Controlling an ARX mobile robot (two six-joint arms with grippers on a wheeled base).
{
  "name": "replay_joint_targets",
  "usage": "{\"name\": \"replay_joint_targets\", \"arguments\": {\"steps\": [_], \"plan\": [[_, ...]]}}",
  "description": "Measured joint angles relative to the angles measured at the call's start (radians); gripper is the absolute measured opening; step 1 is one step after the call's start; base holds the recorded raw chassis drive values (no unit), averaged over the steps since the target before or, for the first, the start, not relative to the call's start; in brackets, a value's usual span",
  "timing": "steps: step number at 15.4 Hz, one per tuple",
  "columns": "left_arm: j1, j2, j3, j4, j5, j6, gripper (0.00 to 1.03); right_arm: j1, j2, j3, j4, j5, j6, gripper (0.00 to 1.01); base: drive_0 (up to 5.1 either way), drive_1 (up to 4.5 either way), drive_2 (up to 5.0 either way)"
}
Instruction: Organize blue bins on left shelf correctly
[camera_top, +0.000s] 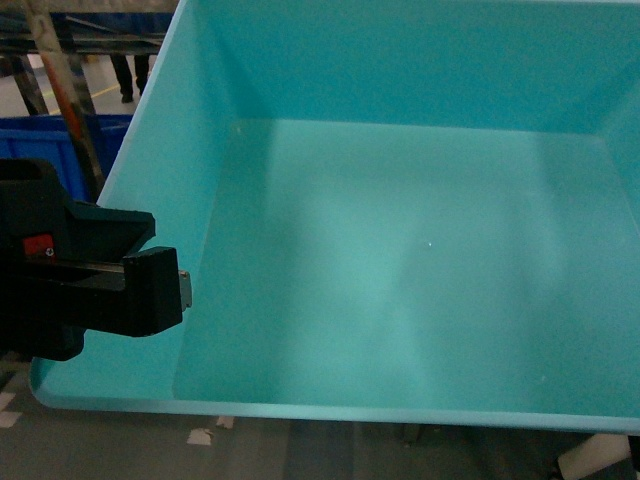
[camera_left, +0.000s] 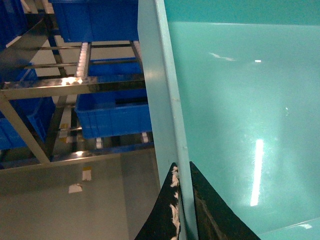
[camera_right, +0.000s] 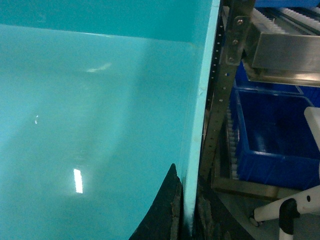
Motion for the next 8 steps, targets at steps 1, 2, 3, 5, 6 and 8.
{"name": "replay_joint_targets", "arguments": {"steps": [1, 2, 3, 5, 6, 8], "plan": [[0.000, 0.000, 0.000, -0.002, 0.000, 0.000, 0.02, 0.000, 0.001, 0.000, -0.002, 0.000, 0.000, 0.02, -4.9, 2.51, 2.5], [0.000, 0.000, 0.000, -0.001, 0.000, 0.000, 0.02, 0.000, 0.000, 0.000, -0.002, 0.000, 0.000, 0.02, -4.9, 2.51, 2.5], [0.000, 0.000, 0.000, 0.000, 0.000, 0.000, 0.02, 0.000, 0.000, 0.000, 0.000, 0.000, 0.000, 0.02, -4.9, 2.54, 2.5], [0.000, 0.000, 0.000, -0.001, 0.000, 0.000, 0.02, 0.000, 0.000, 0.000, -0.001, 0.000, 0.000, 0.02, -4.9, 2.54, 2.5], [0.000, 0.000, 0.000, 0.000, 0.000, 0.000, 0.02, 0.000, -0.001, 0.000, 0.000, 0.000, 0.000, 0.02, -4.9, 2.54, 2.5], [0.000, 0.000, 0.000, -0.006, 0.000, 0.000, 0.02, 0.001, 0.001, 0.000, 0.000, -0.001, 0.000, 0.02, -2.5, 1.27, 1.3]]}}
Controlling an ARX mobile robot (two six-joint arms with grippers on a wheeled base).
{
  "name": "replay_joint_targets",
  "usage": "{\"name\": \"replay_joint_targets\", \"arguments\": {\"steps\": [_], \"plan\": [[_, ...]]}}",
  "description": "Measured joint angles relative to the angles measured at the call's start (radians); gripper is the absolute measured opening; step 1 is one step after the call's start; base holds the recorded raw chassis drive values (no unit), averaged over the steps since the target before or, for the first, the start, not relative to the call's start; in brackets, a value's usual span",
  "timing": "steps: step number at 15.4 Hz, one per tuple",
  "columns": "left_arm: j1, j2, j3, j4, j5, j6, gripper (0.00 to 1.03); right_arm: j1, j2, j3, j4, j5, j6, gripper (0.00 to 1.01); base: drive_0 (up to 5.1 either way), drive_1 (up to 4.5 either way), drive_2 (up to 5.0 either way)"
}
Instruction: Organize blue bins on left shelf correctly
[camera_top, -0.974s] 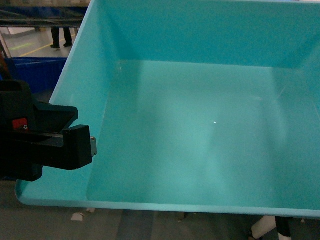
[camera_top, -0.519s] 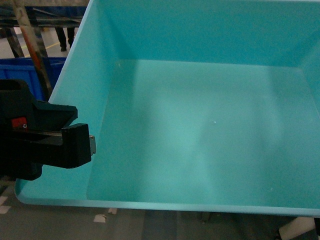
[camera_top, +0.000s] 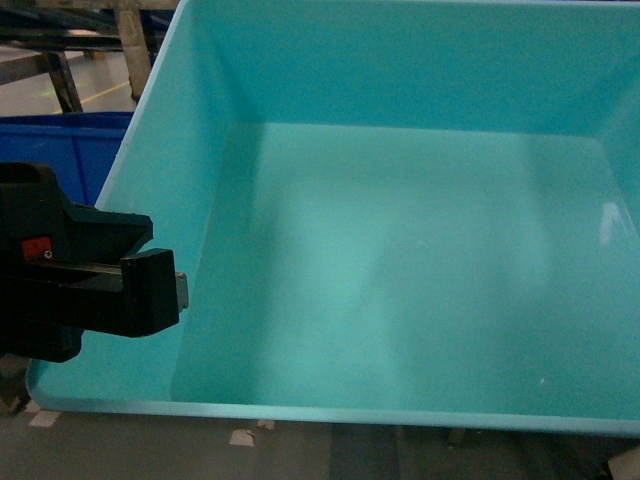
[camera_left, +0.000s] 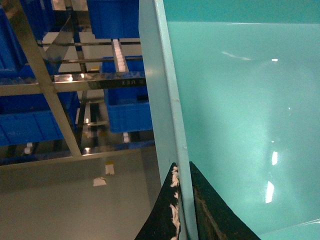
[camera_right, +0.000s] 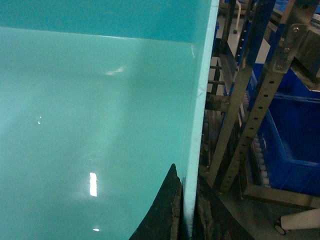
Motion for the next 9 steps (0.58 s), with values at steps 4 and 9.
{"name": "replay_joint_targets", "arguments": {"steps": [4, 9], "plan": [[0.002, -0.003, 0.000, 0.008, 0.000, 0.001, 0.02, 0.003, -0.002, 0.001, 0.003, 0.002, 0.000, 0.02, -0.2, 3.10, -3.4], [0.002, -0.002, 0.000, 0.003, 0.000, 0.001, 0.02, 0.003, -0.001, 0.001, -0.003, 0.002, 0.000, 0.02, 0.1, 4.42, -4.2]]}}
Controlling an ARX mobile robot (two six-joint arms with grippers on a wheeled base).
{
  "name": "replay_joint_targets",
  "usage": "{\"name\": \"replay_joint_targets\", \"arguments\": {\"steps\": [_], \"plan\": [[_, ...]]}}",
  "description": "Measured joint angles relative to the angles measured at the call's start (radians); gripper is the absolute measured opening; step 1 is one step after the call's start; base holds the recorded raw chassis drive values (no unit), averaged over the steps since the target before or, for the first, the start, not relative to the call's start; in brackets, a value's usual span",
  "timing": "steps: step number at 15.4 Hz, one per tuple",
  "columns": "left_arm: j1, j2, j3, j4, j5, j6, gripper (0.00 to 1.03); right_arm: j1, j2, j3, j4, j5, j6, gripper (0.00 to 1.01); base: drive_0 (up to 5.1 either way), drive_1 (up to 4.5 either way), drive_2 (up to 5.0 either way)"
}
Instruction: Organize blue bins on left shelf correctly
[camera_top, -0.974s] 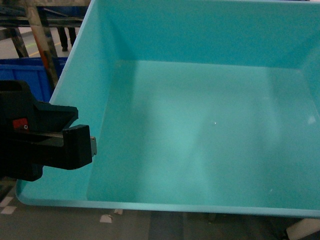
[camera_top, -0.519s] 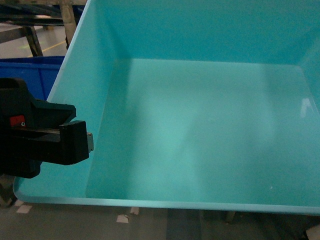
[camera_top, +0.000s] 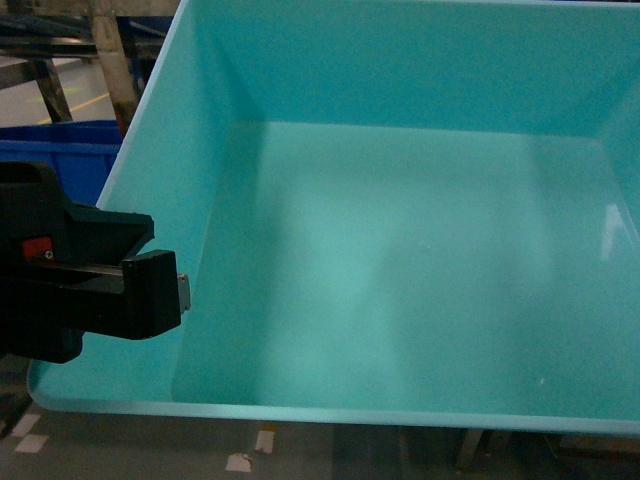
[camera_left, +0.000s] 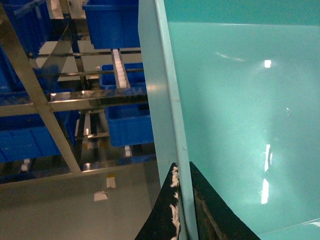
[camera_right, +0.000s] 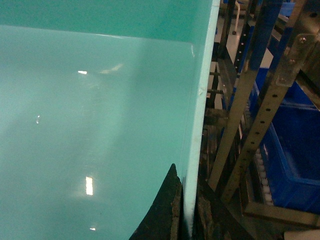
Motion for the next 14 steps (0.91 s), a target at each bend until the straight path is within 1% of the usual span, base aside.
{"name": "replay_joint_targets", "arguments": {"steps": [8, 11, 12, 13, 14], "plan": [[0.000, 0.000, 0.000, 0.005, 0.000, 0.002, 0.02, 0.000, 0.000, 0.000, 0.004, 0.000, 0.000, 0.02, 0.0, 4.33, -4.3], [0.000, 0.002, 0.000, -0.002, 0.001, 0.001, 0.02, 0.001, 0.002, 0.000, -0.010, -0.004, -0.002, 0.02, 0.0, 0.00, 0.0], [0.002, 0.004, 0.000, -0.022, 0.002, -0.003, 0.02, 0.009, 0.026, 0.001, -0.009, -0.003, -0.002, 0.02, 0.0, 0.00, 0.0], [0.013, 0.023, -0.003, -0.020, 0.005, -0.005, 0.02, 0.026, 0.071, 0.003, 0.004, 0.003, 0.003, 0.02, 0.0, 0.00, 0.0], [0.042, 0.055, -0.014, -0.012, 0.034, -0.007, 0.02, 0.055, 0.135, 0.003, 0.036, 0.022, 0.007, 0.02, 0.0, 0.00, 0.0]]}}
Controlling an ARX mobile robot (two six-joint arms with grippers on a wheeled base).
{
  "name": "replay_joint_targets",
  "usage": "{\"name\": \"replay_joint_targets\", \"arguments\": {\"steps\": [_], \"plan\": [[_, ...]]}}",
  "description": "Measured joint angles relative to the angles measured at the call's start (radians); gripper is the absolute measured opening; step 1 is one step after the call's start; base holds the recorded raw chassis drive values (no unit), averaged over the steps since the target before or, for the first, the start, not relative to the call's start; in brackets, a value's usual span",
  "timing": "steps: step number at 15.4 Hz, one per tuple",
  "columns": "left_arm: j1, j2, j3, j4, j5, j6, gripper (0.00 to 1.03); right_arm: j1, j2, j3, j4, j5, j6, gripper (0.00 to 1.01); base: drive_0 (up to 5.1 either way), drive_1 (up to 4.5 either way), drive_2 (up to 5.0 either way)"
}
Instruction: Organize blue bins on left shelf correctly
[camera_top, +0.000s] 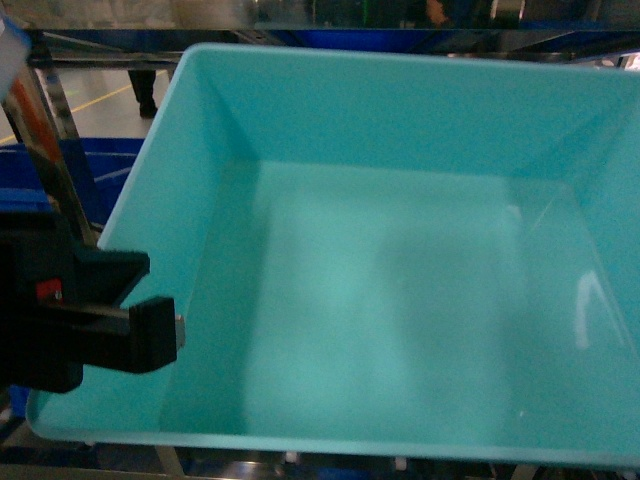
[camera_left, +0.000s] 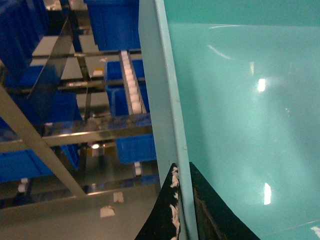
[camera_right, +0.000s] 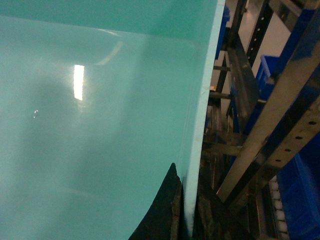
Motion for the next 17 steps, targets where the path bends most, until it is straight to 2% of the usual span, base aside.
{"name": "replay_joint_targets", "arguments": {"steps": [2, 4, 6, 9, 11, 13, 17], "plan": [[0.059, 0.099, -0.026, 0.085, 0.033, 0.003, 0.02, 0.047, 0.123, 0.011, 0.090, 0.026, 0.001, 0.02, 0.0, 0.00, 0.0], [0.095, 0.174, -0.020, 0.150, 0.062, 0.014, 0.02, 0.059, 0.217, 0.048, 0.140, 0.039, 0.001, 0.02, 0.0, 0.00, 0.0], [0.149, 0.330, 0.053, 0.195, 0.111, 0.032, 0.02, 0.057, 0.400, 0.119, 0.223, 0.045, -0.006, 0.02, 0.0, 0.00, 0.0], [0.174, 0.475, 0.163, 0.204, 0.144, 0.096, 0.02, 0.042, 0.537, 0.203, 0.224, 0.054, 0.000, 0.02, 0.0, 0.00, 0.0], [0.206, 0.589, 0.264, 0.233, 0.171, 0.117, 0.02, 0.037, 0.621, 0.272, 0.270, 0.066, 0.012, 0.02, 0.0, 0.00, 0.0], [0.211, 0.601, 0.283, 0.240, 0.169, 0.129, 0.02, 0.037, 0.645, 0.316, 0.275, 0.082, 0.011, 0.02, 0.0, 0.00, 0.0], [0.216, 0.600, 0.283, 0.238, 0.167, 0.133, 0.02, 0.044, 0.645, 0.317, 0.274, 0.084, 0.011, 0.02, 0.0, 0.00, 0.0]]}}
